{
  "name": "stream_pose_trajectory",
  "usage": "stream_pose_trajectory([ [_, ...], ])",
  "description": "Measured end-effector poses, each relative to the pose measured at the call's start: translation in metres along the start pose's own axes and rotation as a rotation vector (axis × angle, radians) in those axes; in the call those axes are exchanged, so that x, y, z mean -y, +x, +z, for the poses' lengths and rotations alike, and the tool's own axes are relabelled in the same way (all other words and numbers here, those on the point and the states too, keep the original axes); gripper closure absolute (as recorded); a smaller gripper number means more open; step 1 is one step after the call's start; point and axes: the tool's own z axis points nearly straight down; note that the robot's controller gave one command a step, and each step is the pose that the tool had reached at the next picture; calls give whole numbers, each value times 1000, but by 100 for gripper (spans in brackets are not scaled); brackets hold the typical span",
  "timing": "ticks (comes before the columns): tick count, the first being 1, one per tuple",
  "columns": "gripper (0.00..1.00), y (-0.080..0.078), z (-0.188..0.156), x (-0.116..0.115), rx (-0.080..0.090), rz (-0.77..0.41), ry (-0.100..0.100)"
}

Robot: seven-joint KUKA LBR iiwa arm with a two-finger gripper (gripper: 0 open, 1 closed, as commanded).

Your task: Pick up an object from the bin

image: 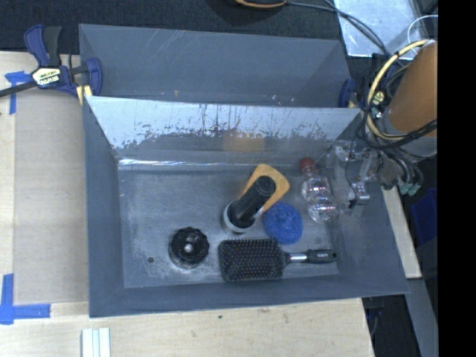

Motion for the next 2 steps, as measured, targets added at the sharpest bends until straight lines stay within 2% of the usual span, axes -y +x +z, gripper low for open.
stream_pose_trajectory([
  [1, 0, -2, -5, -1, 9, -4, 1],
  [2, 0, -5, 89, -45, 6, -302, 1],
])
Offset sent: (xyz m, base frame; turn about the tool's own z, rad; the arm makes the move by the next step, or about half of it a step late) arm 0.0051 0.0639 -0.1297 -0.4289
